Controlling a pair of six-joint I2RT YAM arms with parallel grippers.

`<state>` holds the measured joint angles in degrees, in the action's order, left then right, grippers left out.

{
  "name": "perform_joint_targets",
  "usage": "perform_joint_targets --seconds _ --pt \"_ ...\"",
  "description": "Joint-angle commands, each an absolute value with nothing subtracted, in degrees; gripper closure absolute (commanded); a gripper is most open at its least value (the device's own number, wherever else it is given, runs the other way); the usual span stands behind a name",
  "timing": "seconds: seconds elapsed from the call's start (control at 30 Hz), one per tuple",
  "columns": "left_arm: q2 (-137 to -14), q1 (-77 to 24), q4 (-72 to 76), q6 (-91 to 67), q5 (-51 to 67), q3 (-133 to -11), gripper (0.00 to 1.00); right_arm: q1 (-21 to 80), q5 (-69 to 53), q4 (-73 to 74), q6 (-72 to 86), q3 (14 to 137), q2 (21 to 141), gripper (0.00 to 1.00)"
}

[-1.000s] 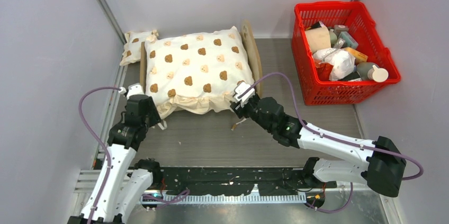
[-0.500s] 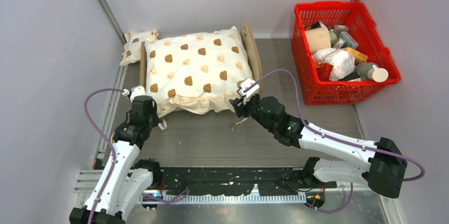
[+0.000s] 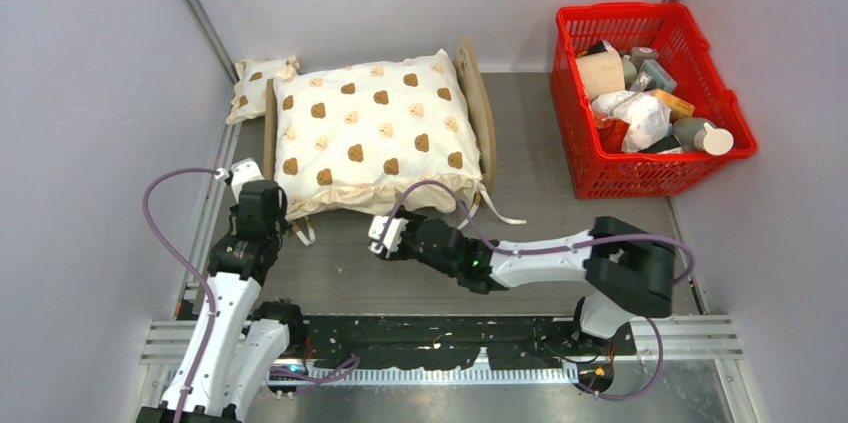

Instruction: Set up the pet bed

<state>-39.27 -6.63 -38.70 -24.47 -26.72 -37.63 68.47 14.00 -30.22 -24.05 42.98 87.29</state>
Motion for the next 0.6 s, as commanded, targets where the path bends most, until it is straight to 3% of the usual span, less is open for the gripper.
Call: perform_joint_targets --seconds 0.0,0.33,0.47,0.57 --pt "-39.92 -3.75 -36.25 -23.20 -29.96 -41.20 1.00 69.82 17.77 -44.17 -37.54 46.80 95.45 0.43" --pt "-43.04 1.45 -35.97 -26.28 -24.85 -41.96 1.00 70.05 26.66 -59.42 -52.43 53.71 113.87 0.46" --pt "-44.19 1.78 -36.77 -27.19 -28.22 -41.92 1.00 70.00 34.14 -66.01 -56.07 56.25 118.85 0.88" --pt "-44.87 2.17 -36.86 -27.59 -30.34 -42.36 1.00 69.87 34.73 -71.60 -56.61 51.16 116.92 0.95"
